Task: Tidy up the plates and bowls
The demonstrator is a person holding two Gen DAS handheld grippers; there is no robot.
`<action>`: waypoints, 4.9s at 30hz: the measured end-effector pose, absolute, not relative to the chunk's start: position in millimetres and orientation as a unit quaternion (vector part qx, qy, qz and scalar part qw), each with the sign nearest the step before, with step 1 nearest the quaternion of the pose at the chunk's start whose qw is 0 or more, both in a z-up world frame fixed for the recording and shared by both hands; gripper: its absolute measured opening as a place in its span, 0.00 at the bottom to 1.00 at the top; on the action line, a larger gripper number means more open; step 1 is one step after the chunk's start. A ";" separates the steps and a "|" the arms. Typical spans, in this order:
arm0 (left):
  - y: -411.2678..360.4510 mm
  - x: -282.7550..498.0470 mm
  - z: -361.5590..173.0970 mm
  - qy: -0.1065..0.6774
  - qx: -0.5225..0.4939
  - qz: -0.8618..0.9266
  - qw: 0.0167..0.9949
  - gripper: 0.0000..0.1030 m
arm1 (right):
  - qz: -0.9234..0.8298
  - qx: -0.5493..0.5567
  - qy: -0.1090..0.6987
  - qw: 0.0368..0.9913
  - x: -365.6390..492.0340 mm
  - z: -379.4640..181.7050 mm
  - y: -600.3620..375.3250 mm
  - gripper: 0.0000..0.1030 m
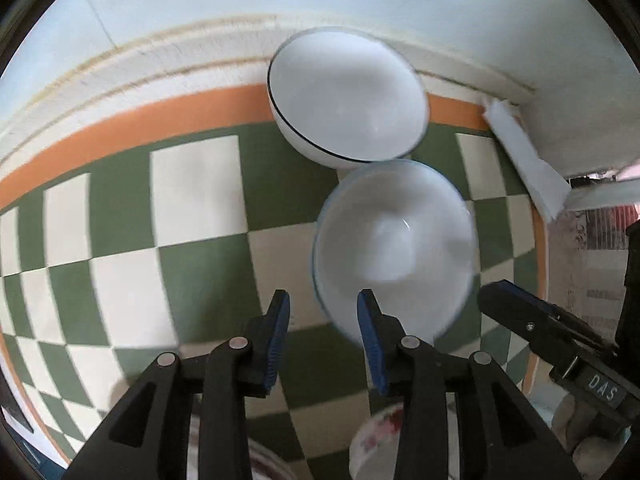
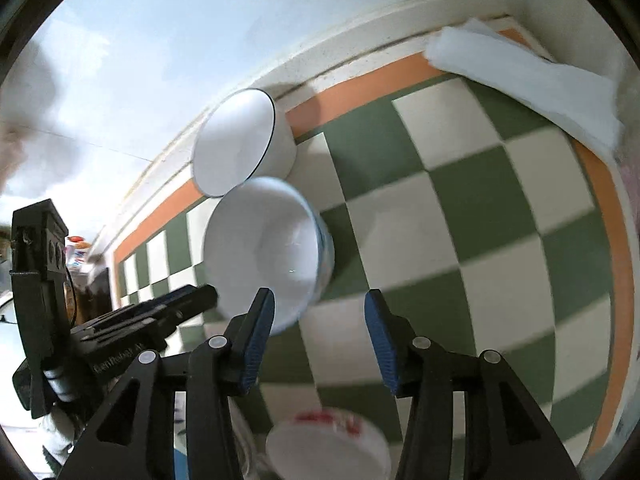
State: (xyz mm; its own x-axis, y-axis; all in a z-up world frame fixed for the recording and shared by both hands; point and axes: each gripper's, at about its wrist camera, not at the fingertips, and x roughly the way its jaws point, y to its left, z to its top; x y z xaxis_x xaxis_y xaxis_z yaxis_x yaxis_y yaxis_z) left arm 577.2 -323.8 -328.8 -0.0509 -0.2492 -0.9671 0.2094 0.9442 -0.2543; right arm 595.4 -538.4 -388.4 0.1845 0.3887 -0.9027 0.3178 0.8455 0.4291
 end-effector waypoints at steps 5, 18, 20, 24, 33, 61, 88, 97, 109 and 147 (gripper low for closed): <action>-329.7 589.5 -351.3 0.715 -0.016 -0.176 0.677 0.21 | 0.018 0.264 0.660 0.703 614.5 -418.4 -530.2 0.33; -345.1 582.6 -343.9 0.700 0.013 -0.176 0.692 0.17 | 0.008 0.241 0.658 0.714 613.0 -415.7 -524.9 0.12; -348.9 579.0 -338.6 0.698 0.013 -0.179 0.693 0.17 | 0.007 0.241 0.654 0.717 612.0 -407.5 -520.3 0.12; -350.9 568.6 -319.4 0.686 0.017 -0.188 0.703 0.17 | 0.008 0.242 0.645 0.725 604.2 -388.9 -519.3 0.12; -344.6 538.7 -265.4 0.658 0.019 -0.211 0.722 0.17 | 0.015 0.247 0.623 0.742 564.2 -333.7 -521.4 0.12; -351.9 412.8 -293.0 0.698 0.091 -0.255 0.663 0.17 | -0.014 0.275 0.665 0.694 413.4 -354.4 -517.2 0.12; -370.6 399.9 -323.5 0.700 0.171 -0.231 0.654 0.17 | -0.015 0.268 0.694 0.669 410.4 -383.0 -511.4 0.15; -366.2 402.8 -322.2 0.703 0.161 -0.233 0.653 0.17 | -0.013 0.268 0.699 0.663 412.2 -387.8 -510.6 0.15; -355.5 401.5 -306.6 0.701 0.144 -0.234 0.658 0.17 | -0.002 0.282 0.700 0.657 411.0 -383.9 -516.1 0.15; -323.8 688.2 -354.7 0.692 -0.065 -0.130 0.707 0.15 | 0.051 0.287 0.633 0.717 729.4 -428.6 -538.6 0.15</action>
State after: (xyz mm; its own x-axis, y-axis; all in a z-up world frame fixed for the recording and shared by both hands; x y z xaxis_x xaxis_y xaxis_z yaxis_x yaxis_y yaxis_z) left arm 688.2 -323.8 -354.7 0.0083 -0.2737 -0.9618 0.0944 0.9577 -0.2717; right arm 729.4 -538.6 -428.6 0.1923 0.4365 -0.8789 0.2907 0.8301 0.4759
